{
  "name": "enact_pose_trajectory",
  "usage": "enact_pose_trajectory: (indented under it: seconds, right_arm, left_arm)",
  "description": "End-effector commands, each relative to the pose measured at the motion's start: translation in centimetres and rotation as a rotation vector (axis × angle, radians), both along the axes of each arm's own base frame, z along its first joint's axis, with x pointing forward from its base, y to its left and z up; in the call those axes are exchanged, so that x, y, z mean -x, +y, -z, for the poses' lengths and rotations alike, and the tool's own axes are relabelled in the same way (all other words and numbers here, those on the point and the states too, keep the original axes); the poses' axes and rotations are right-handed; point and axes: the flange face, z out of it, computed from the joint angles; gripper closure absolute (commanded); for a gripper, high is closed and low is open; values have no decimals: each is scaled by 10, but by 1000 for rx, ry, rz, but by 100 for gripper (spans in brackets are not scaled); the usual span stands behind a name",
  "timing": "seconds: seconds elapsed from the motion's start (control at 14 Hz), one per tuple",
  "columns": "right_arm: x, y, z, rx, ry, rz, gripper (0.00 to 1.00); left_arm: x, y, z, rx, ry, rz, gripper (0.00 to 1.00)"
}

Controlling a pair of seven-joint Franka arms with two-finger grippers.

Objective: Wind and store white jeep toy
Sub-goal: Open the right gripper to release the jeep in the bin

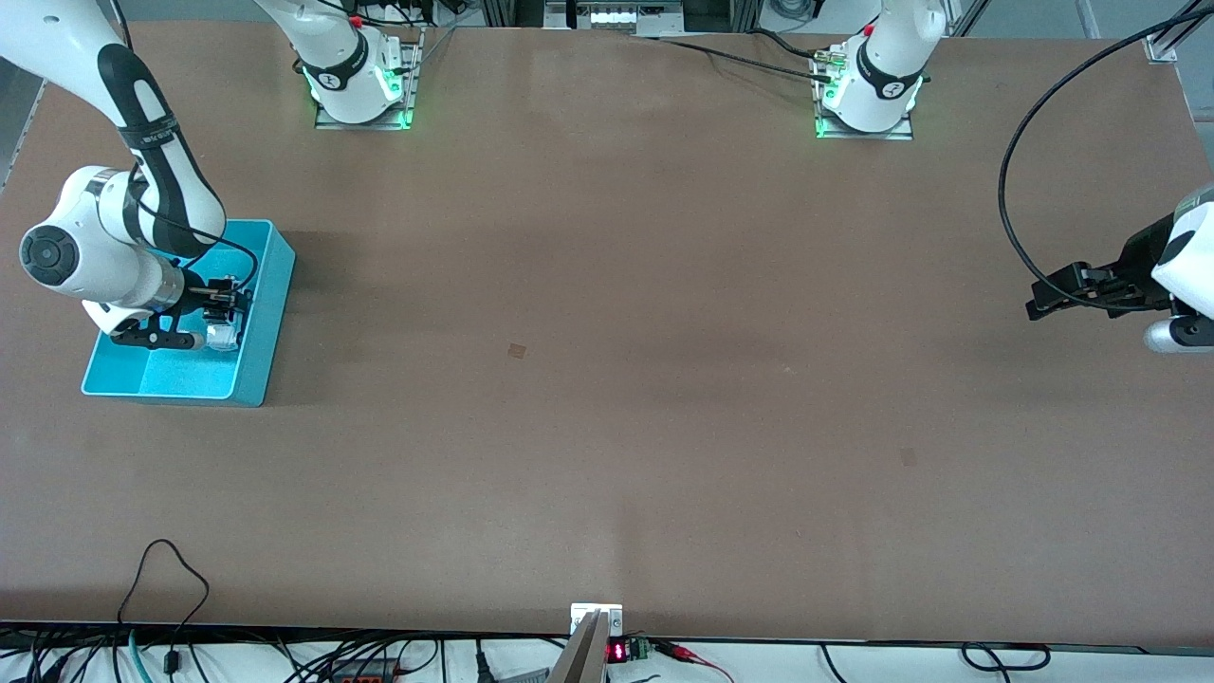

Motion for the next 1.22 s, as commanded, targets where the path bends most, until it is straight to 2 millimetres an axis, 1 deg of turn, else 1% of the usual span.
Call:
enact_pose_trajectory:
  seconds: [0.0, 0.07, 0.14, 0.36, 0.43, 0.64, 0.72, 0.79, 0.86, 1.0, 1.07, 1.15]
  right_arm:
    - [2, -3, 0, 2, -4, -17, 76]
    - [1, -3, -1, 2, -6, -17, 75]
    - [1, -2, -1, 2, -6, -19, 67]
    - [0, -2, -1, 2, -7, -19, 51]
    - [0, -2, -1, 2, -7, -19, 42]
    - [0, -3, -2, 2, -7, -22, 21]
    - [-1, -4, -3, 3, -10, -22, 13]
    - [-1, -4, -6, 3, -11, -23, 8]
    - [-3, -4, -12, 5, -20, -26, 0]
    - [-12, -4, -38, 16, -49, -29, 0]
    - [-19, -1, -56, 18, -46, -30, 0]
    - [-27, 2, -82, 21, -42, -29, 0]
  left_arm:
    - [1, 1, -8, -7, -8, 17, 0]
    - [1, 4, -6, -5, -5, 11, 0]
    - [1, 4, -6, 0, -3, 11, 0]
    - [1, -1, -6, 2, -2, 18, 0]
    - [1, -2, -7, 2, -3, 20, 0]
    - [1, 2, -6, 3, -2, 14, 0]
    - [1, 3, -6, 3, -4, 10, 0]
    - [1, 3, -6, 3, -4, 10, 0]
    - [1, 3, -6, 3, -4, 10, 0]
    - [1, 3, -6, 3, -4, 10, 0]
    - [1, 3, -6, 3, -4, 10, 0]
    - [1, 3, -6, 3, -4, 10, 0]
